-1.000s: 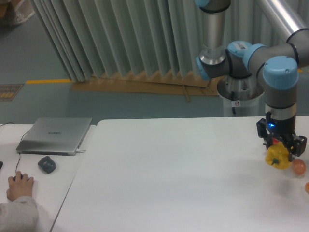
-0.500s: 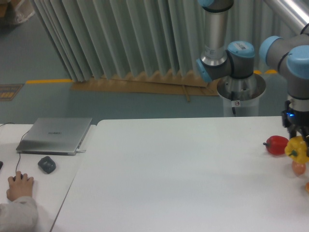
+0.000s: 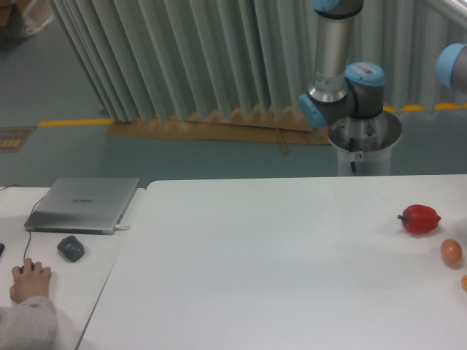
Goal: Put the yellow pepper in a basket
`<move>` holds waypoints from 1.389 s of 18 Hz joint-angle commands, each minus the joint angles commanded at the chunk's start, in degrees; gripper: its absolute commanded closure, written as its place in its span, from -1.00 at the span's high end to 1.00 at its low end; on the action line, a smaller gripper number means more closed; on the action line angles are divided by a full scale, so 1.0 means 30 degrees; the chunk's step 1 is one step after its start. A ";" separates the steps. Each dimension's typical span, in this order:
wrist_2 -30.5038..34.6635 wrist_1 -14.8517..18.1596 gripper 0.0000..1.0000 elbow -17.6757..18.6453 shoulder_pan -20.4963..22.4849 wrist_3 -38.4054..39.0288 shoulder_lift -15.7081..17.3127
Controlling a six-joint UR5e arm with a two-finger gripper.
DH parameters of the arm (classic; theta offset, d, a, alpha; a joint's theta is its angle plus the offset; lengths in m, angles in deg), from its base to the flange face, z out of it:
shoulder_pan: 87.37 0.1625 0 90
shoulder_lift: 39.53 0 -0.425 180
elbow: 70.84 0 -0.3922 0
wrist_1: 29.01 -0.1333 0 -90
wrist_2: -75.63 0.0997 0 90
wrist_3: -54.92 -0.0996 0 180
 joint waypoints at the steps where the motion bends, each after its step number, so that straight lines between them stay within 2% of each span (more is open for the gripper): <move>1: 0.0030 0.0000 0.11 -0.0058 0.0204 0.0000 -0.0058; 5: -0.0233 -0.0234 0.12 -0.0117 0.0938 0.0145 -0.0584; 8: -0.0263 -0.1433 0.12 -0.0175 0.1142 0.0351 -0.1200; 12: -0.0526 -0.1465 0.12 -0.0760 0.1757 0.0060 -0.1874; 14: -0.1312 -0.1581 0.12 -0.0791 0.2314 0.0029 -0.1933; 17: -0.1845 -0.2546 0.12 -0.0791 0.2462 0.0292 -0.2372; 21: -0.1816 -0.3280 0.12 -0.0908 0.2725 0.0176 -0.3688; 22: -0.1787 -0.3252 0.12 -0.0879 0.2726 0.0292 -0.3662; 23: -0.1787 -0.3281 0.32 -0.0763 0.2668 0.0264 -0.3575; 24: -0.1787 -0.3281 0.90 -0.0646 0.2609 0.0206 -0.3545; 25: -0.1787 -0.3310 1.00 -0.0500 0.2638 0.0292 -0.3545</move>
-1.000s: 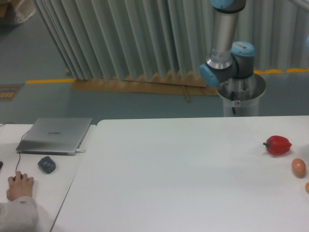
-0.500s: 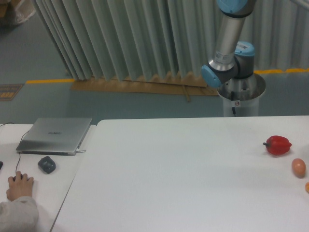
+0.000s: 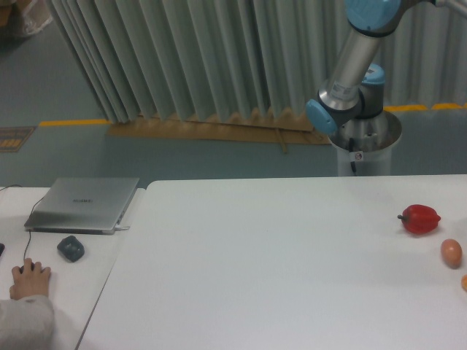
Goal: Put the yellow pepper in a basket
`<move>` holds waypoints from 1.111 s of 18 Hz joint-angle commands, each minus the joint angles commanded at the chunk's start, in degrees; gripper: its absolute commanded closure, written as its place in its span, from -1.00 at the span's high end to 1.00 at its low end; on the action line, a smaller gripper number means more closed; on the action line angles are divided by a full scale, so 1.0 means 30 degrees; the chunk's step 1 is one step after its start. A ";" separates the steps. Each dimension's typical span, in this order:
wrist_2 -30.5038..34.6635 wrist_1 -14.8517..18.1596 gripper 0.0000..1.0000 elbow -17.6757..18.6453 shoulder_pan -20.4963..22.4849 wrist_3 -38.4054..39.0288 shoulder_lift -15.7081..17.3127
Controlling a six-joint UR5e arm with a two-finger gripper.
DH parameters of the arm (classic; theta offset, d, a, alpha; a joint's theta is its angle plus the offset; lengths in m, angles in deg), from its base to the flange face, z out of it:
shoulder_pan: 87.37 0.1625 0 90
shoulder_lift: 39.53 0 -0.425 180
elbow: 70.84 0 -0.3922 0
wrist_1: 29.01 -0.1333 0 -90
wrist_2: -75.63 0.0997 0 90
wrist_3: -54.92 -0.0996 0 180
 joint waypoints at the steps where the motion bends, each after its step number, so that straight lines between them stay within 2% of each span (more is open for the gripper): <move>1: -0.0029 0.0000 1.00 0.0001 0.0000 0.0001 0.0029; 5: 0.0000 -0.0030 1.00 -0.0028 -0.0058 0.0030 0.0350; 7: 0.0030 0.0232 1.00 0.0030 -0.0291 0.0030 0.1225; 9: 0.0000 0.1897 1.00 0.0206 -0.1457 0.0611 0.2339; 10: 0.0087 0.2078 1.00 0.0497 -0.2161 0.2240 0.2895; 14: 0.0088 0.2079 1.00 0.1436 -0.3746 0.3602 0.3572; 16: 0.0058 0.1905 1.00 0.2517 -0.4799 0.5265 0.3924; 17: -0.0057 0.1904 1.00 0.2521 -0.5210 0.6260 0.4013; 20: 0.0000 0.2050 1.00 0.2404 -0.6003 0.6651 0.4276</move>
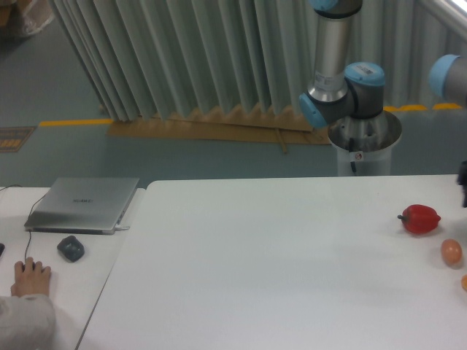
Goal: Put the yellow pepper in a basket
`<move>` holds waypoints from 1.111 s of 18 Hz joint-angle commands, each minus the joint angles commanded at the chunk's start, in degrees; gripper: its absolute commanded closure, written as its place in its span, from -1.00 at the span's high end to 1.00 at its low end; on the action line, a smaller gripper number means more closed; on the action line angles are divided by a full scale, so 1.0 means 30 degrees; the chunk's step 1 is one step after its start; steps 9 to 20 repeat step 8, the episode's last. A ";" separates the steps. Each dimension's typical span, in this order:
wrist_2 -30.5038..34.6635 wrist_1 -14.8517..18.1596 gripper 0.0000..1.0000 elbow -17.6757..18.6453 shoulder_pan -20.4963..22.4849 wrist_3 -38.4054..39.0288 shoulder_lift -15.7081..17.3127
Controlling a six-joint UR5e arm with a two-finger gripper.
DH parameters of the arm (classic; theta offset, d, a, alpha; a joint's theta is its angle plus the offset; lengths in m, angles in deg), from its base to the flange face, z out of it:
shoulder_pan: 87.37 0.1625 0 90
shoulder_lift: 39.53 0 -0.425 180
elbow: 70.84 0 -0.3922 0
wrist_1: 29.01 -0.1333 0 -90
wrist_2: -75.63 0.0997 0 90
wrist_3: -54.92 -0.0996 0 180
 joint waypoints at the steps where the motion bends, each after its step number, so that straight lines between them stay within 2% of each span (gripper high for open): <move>1: 0.0145 0.0030 1.00 0.0000 -0.0235 0.0204 0.0059; 4: 0.0293 -0.0086 1.00 0.0204 -0.0793 0.0907 0.0236; 20: 0.0323 -0.0087 1.00 0.0176 -0.0823 0.1026 0.0236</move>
